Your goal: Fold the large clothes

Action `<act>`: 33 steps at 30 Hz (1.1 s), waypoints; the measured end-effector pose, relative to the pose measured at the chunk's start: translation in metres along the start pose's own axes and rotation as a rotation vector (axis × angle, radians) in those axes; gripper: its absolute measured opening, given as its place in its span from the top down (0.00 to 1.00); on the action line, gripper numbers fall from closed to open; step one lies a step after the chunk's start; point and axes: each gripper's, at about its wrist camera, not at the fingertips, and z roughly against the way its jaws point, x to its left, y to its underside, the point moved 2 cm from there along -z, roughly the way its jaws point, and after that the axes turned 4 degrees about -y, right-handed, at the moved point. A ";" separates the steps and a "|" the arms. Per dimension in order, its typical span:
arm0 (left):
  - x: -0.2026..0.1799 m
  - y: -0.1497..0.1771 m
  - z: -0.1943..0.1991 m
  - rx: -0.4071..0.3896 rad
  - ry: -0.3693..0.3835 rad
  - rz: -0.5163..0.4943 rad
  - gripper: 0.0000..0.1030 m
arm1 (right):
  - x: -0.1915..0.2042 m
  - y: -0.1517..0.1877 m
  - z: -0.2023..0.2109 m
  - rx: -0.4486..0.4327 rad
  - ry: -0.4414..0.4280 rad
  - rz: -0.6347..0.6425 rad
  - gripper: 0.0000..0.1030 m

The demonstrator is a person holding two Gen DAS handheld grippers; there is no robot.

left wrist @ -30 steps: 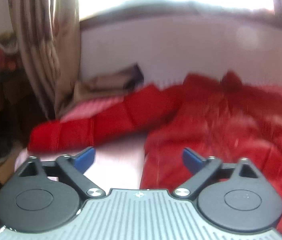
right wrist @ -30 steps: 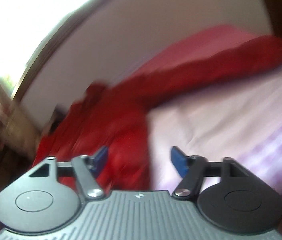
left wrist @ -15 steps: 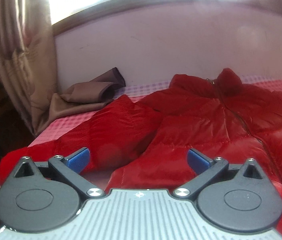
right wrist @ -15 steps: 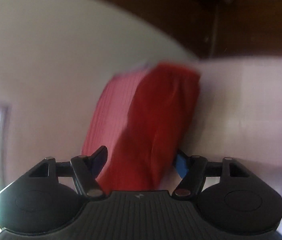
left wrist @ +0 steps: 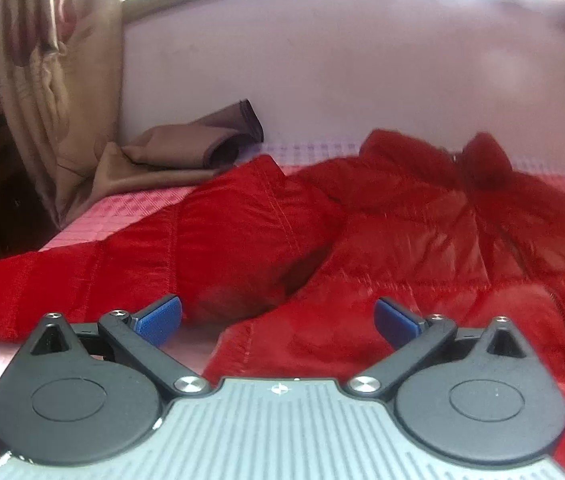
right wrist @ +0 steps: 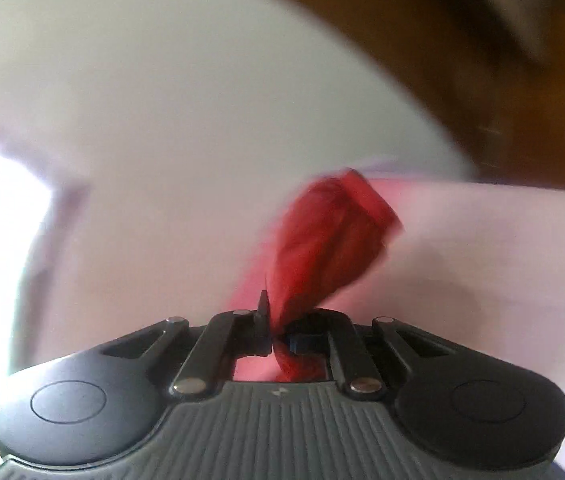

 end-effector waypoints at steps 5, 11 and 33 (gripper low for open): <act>0.009 0.001 0.009 0.002 0.028 0.039 0.01 | 0.124 0.077 -0.050 0.155 -0.214 0.178 0.93; 0.023 0.006 0.020 -0.008 0.026 0.038 0.01 | 0.193 0.202 -0.112 0.372 -0.292 0.244 0.93; 0.071 0.026 0.006 0.067 -0.001 0.116 0.01 | 0.217 0.414 -0.111 0.608 -0.124 1.203 0.92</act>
